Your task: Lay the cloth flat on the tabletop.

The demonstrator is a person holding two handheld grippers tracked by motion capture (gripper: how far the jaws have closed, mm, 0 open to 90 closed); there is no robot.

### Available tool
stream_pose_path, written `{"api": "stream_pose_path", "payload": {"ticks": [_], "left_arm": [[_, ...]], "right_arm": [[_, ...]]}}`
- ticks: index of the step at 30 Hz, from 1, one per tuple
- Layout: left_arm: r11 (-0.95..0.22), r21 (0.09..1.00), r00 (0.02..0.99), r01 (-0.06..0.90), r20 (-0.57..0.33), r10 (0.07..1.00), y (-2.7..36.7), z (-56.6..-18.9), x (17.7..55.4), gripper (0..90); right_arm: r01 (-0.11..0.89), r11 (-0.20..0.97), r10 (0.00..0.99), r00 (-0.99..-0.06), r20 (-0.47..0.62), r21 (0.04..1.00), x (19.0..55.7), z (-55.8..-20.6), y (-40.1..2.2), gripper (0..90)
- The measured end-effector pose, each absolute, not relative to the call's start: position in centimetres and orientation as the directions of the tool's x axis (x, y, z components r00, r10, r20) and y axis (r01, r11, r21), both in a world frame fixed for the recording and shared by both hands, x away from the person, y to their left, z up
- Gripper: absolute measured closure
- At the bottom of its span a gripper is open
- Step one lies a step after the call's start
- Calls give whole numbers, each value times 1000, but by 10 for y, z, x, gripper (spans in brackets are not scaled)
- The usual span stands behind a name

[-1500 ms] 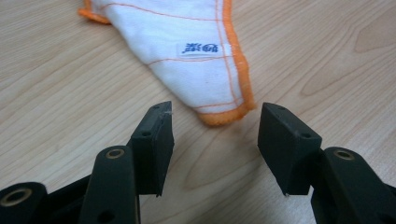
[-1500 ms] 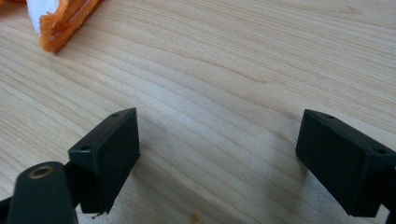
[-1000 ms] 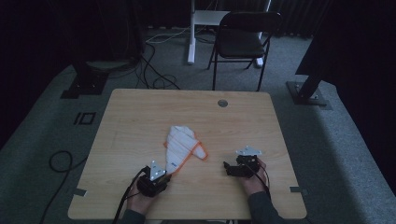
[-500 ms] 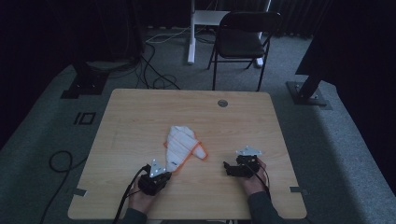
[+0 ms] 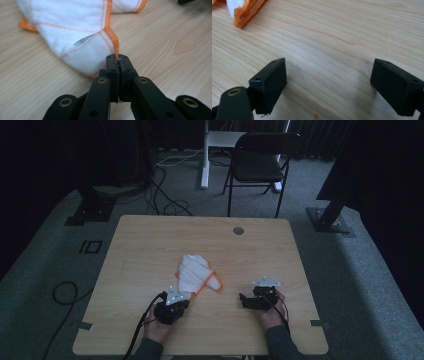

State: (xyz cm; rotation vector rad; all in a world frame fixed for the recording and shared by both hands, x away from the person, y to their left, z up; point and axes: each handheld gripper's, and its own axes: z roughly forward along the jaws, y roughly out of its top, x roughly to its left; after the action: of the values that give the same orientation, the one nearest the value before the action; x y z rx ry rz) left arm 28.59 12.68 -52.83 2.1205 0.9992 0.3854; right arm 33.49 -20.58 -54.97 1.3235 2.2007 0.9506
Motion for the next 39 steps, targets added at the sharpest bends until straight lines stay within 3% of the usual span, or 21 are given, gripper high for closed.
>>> {"api": "stream_pose_path", "payload": {"ticks": [17,19,23,24,26,39], "left_arm": [[-463,749,739,474,-52,671,70,-524,297,890],[-473,747,746,468,-46,665,67,-525,297,849],[-469,751,747,464,-47,663,72,-525,295,767],[-462,755,743,465,-49,667,78,-523,293,750],[-454,760,737,464,-47,674,85,-521,292,730],[-399,756,641,519,-36,767,138,-526,291,732]], "right_arm": [[589,333,869,-495,4,736,332,-548,-204,257],[591,332,868,-496,7,736,332,-548,-203,282],[587,341,863,-506,3,734,330,-547,-201,356],[590,347,860,-511,5,729,329,-545,-200,424],[590,351,856,-518,7,727,328,-544,-198,460],[509,392,779,-626,17,766,311,-530,-169,523]]}}
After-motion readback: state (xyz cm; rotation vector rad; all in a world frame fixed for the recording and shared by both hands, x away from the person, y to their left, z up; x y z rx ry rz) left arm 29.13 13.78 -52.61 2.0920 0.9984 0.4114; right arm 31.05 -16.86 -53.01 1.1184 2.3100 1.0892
